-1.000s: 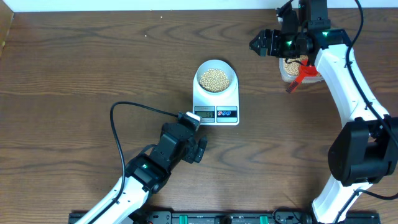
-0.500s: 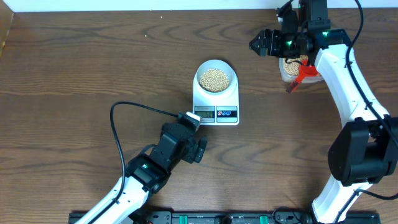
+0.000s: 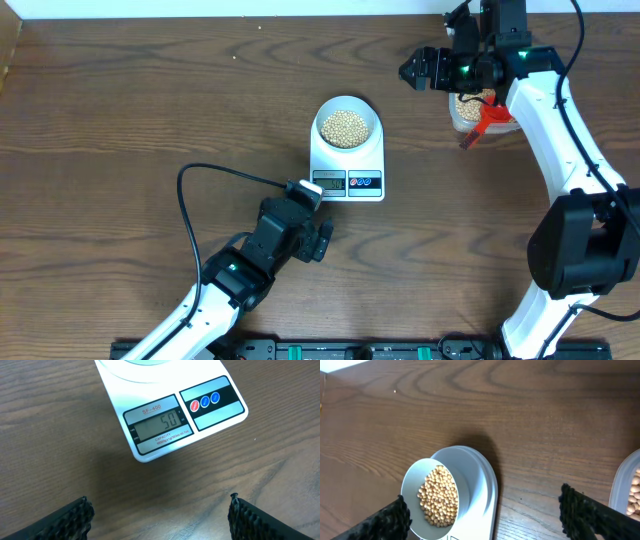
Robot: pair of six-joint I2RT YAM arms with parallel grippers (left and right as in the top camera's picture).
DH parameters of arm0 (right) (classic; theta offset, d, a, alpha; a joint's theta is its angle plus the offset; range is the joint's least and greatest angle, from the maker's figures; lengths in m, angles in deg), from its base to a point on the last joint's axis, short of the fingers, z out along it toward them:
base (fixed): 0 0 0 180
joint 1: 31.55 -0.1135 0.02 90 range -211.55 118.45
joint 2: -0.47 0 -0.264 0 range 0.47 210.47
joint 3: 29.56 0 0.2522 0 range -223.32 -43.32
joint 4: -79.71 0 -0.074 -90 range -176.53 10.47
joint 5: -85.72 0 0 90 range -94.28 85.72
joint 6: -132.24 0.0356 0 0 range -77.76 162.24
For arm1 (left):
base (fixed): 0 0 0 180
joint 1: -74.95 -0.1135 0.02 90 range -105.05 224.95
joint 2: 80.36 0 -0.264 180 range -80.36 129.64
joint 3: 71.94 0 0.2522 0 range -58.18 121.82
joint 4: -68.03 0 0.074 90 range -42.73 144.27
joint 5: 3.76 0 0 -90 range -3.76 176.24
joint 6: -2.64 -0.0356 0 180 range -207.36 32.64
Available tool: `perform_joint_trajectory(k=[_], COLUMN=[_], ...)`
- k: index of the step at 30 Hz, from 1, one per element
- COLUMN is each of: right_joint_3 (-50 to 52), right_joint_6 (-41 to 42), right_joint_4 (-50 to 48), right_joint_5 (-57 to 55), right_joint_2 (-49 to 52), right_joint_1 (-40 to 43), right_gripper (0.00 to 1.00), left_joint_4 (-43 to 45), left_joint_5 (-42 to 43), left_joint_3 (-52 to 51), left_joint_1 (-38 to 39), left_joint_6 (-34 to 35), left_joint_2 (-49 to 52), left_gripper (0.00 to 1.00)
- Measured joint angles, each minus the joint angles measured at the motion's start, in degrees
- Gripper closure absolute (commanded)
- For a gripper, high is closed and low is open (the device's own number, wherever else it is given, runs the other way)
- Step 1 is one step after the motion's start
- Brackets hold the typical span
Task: Scoop item into bowl and weigh 50g on scale
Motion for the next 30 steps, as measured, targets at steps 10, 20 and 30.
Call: perform_joint_trajectory(k=[10,20,30], right_joint_3=[0.00,0.00,0.00], right_joint_6=[0.00,0.00,0.00], right_joint_4=[-0.02,-0.04,-0.04], right_joint_5=[-0.26,-1.11,-1.77], right_joint_2=[0.00,0.00,0.00], right_joint_1=[0.00,0.00,0.00], right_gripper=[0.01,0.01,0.01], left_joint_4=[0.00,0.00,0.00], left_joint_5=[0.00,0.00,0.00], left_joint_3=[0.00,0.00,0.00], left_joint_1=[0.00,0.02,0.00], left_joint_6=[0.00,0.00,0.00], left_joint_2=[0.00,0.00,0.00], left_gripper=[0.12,0.12,0.12])
